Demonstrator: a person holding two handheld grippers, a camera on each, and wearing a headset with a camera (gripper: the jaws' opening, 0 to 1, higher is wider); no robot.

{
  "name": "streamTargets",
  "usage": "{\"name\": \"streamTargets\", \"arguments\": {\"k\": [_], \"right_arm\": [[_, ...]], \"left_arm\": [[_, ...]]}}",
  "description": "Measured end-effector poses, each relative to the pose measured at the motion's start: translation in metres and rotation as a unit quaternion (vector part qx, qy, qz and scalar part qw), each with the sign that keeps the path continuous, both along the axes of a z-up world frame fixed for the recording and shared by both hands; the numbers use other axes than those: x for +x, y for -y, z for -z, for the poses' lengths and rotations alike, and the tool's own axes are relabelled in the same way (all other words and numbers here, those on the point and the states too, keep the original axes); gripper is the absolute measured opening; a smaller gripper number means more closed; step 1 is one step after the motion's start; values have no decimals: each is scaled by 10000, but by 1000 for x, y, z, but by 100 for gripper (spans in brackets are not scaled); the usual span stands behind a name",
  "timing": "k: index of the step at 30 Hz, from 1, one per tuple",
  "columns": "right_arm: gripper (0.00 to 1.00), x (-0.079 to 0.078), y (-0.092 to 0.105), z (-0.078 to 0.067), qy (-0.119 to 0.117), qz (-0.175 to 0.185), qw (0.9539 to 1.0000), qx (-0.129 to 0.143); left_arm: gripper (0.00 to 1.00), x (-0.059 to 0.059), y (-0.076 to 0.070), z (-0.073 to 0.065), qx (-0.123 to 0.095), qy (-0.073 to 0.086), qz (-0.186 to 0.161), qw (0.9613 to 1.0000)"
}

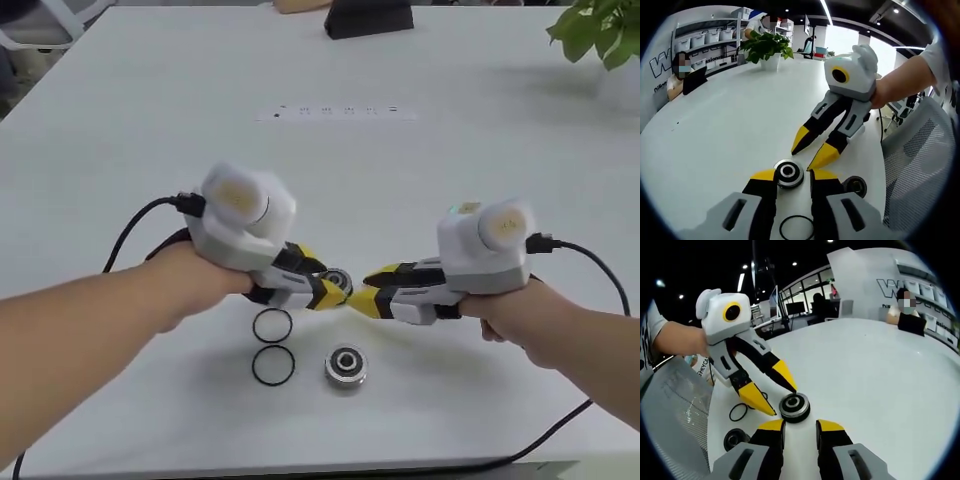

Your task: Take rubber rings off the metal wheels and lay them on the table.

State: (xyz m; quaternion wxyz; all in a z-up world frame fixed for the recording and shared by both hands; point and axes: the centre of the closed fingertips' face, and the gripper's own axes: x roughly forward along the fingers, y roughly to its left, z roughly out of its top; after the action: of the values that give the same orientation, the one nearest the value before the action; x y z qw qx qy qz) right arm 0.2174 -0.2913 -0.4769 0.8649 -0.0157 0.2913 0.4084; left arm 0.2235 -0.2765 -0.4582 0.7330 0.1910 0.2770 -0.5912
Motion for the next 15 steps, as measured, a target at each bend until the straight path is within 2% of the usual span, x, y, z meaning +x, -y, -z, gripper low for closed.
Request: {"name": "streamTargets", "arguments": {"k": [2,3,10,15], "right_arm": [[22,0,1,0,-2,9,10000,-6],[22,0,2,1,-1,20,10000,-2],[22,0,3,1,-5,47,10000,13],[22,0,3,1,-4,59,10000,13]], "left_arm": [[19,-1,0,3,50,-11,20,10000],[18,-1,0,4,80,50,33,10000],[16,0,2,4,55,33,-17,10000],[10,4,1,4,87,127,-106,9998]]}}
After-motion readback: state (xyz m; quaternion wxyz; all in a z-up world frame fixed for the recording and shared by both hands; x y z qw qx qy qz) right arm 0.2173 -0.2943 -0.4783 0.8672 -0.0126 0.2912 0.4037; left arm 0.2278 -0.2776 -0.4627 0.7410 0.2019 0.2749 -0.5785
